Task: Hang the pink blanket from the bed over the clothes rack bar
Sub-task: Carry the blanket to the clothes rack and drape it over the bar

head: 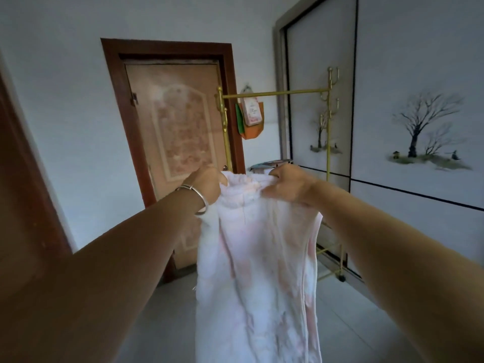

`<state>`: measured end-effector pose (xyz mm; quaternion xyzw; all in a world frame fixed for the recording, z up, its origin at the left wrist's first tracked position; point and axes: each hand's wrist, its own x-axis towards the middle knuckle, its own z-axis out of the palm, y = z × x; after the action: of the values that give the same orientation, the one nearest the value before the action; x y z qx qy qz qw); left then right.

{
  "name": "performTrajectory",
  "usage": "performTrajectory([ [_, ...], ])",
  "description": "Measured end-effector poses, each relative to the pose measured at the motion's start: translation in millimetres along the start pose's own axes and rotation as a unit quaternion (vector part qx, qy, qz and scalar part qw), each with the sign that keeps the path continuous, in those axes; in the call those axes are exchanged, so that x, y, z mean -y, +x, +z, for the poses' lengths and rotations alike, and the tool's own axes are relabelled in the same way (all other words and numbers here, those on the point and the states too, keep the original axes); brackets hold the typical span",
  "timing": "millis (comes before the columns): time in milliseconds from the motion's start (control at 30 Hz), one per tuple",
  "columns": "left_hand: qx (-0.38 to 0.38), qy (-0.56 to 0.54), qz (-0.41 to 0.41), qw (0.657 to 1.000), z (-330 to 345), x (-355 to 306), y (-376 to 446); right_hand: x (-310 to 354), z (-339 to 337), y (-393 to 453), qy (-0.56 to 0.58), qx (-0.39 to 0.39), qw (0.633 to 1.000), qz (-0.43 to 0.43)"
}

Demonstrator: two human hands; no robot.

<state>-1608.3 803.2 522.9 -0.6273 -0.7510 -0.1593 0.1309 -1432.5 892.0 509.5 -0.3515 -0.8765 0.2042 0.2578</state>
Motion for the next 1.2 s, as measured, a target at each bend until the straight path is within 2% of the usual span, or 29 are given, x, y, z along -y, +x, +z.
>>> performTrajectory([
  [133,0.015,-0.17,-0.027,0.985,38,2,77,-30,8,56,0.018,-0.009,0.999,0.031],
  [300,0.06,-0.269,-0.088,0.957,75,-6,184,-62,6,144,0.064,-0.037,0.994,0.083],
  [433,0.137,-0.346,-0.045,0.927,103,-20,248,-106,-5,189,0.131,-0.077,0.98,0.132],
  [533,0.172,-0.319,0.047,0.931,129,-37,293,-147,-17,217,0.222,-0.116,0.956,0.155],
  [633,0.207,-0.343,0.087,0.912,155,-64,343,-193,-36,255,0.294,-0.138,0.926,0.191],
  [700,0.225,-0.348,0.084,0.906,169,-78,374,-222,-48,281,0.28,-0.128,0.927,0.213],
  [833,0.246,-0.378,0.042,0.891,199,-105,448,-286,-76,331,0.268,-0.088,0.939,0.197],
  [900,0.221,-0.365,0.018,0.904,213,-120,477,-317,-88,357,0.27,-0.085,0.941,0.186],
  [1067,0.201,-0.36,0.002,0.911,239,-137,540,-378,-104,416,0.298,-0.073,0.937,0.166],
  [1200,0.199,-0.329,0.001,0.923,264,-133,590,-413,-114,451,0.29,-0.104,0.938,0.16],
])
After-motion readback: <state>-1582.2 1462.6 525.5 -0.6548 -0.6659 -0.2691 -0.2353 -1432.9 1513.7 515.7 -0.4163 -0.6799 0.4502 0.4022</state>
